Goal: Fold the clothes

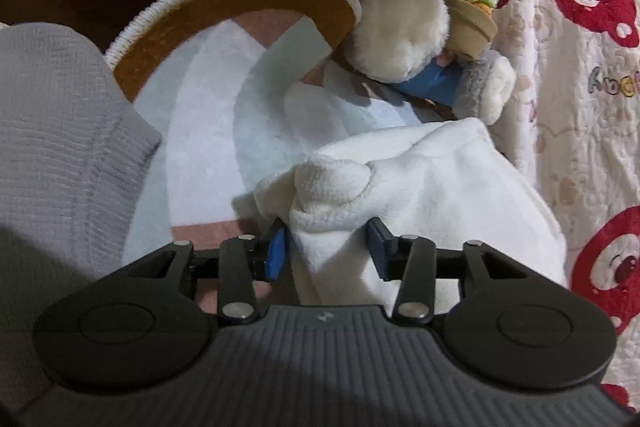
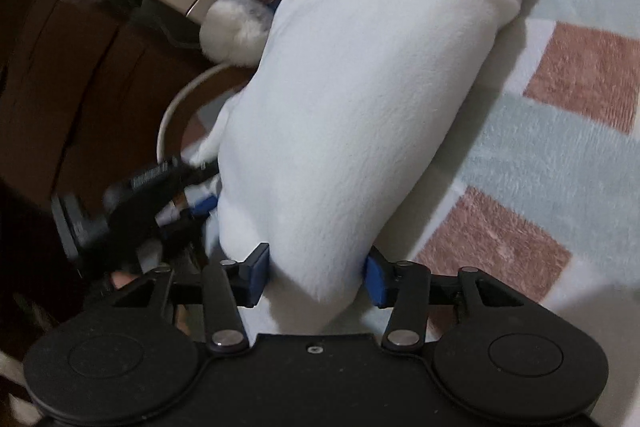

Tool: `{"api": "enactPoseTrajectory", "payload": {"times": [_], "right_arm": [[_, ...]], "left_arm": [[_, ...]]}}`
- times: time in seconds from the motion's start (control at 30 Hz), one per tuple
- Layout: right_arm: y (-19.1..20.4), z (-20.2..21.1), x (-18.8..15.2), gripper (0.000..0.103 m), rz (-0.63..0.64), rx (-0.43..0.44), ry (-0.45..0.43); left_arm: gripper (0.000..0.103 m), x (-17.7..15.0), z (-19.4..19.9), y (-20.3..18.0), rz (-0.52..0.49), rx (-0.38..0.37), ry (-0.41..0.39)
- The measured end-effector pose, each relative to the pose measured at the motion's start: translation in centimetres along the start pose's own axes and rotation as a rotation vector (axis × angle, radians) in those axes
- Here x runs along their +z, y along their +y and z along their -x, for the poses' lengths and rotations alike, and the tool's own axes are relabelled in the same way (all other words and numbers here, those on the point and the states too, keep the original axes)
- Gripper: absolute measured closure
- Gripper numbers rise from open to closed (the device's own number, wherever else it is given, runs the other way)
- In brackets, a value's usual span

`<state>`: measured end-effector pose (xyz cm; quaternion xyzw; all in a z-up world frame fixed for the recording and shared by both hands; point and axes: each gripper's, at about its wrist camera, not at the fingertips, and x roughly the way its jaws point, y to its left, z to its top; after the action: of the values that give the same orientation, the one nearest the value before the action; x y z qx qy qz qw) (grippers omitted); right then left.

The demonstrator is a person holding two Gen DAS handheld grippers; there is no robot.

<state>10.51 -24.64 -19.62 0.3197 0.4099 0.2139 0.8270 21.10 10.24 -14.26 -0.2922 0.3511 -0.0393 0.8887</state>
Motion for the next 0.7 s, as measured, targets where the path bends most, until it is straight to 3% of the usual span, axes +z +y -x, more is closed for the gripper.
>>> {"api": "enactPoseTrajectory", "payload": {"times": [0.17,0.23,0.3,0.47,0.7], "right_arm": [[0.5,0.5,0.2,0.053,0.069,0.002,0.08],[1.6,0.3,-0.6,0.068,0.182,-0.025,0.193],[2.7,1.0,-2.0,0.068,0.299,-0.07,0.227],[1.1,5.2,-2.8,0.067,0.284,-0.134,0.117],[-0.5,11.3,-2.0,0.066,0.287,-0.23,-0.035]], "left_arm": [[0.044,0.3,0.2,-0.3,-0.062,0.059,0.012],[0.043,0.3,0.3,-0.3,-0.056,0.069,0.018],[0.043,0.3,0.6,-0.8,-0.089,0.098,0.016],[0.043,-0.4,1.4,-3.2,-0.229,0.204,0.003],[0.043,-2.0,2.9,-5.1,-0.294,0.227,0.037]]}}
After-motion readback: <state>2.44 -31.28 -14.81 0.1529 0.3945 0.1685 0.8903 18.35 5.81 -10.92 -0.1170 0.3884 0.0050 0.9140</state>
